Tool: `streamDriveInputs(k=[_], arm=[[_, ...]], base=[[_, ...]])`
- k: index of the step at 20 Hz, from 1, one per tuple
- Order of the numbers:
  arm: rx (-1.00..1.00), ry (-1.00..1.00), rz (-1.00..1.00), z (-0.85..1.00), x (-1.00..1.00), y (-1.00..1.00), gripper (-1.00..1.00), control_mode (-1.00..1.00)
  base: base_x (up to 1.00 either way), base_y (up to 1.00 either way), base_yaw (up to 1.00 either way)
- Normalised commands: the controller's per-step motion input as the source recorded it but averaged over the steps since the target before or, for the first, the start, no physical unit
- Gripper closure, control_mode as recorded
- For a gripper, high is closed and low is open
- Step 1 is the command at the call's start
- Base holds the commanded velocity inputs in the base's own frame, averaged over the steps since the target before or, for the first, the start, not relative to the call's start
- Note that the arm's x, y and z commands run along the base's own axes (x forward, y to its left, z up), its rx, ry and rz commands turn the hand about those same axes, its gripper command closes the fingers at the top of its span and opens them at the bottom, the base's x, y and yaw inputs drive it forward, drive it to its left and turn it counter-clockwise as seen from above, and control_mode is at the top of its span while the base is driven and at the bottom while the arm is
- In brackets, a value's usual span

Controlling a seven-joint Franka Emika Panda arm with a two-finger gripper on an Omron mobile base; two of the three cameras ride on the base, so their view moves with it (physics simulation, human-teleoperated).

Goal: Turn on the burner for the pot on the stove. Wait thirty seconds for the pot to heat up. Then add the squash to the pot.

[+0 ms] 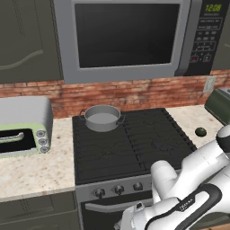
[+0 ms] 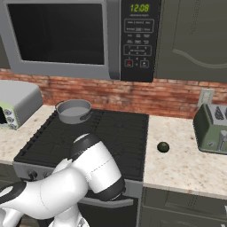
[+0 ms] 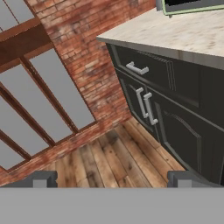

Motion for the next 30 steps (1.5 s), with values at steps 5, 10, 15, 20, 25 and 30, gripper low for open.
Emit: streamDriveInputs(k=[5,10,15,20,25,30], arm=[[0.00,0.00,0.00,0.00,0.00,0.00,-1.00,-1.00],[0.00,0.00,0.00,0.00,0.00,0.00,-1.00,-1.00],[0.00,0.00,0.00,0.00,0.00,0.00,-1.00,-1.00],[0.00,0.00,0.00,0.00,0.00,0.00,-1.00,-1.00],[0.00,0.00,0.00,0.00,0.00,0.00,-1.00,-1.00],[0.00,0.00,0.00,0.00,0.00,0.00,-1.00,-1.00]], base=[[0.00,0.00,0.00],[0.00,0.00,0.00],[0.00,0.00,0.00],[0.00,0.00,0.00],[0.00,0.00,0.00],[0.00,0.00,0.00]])
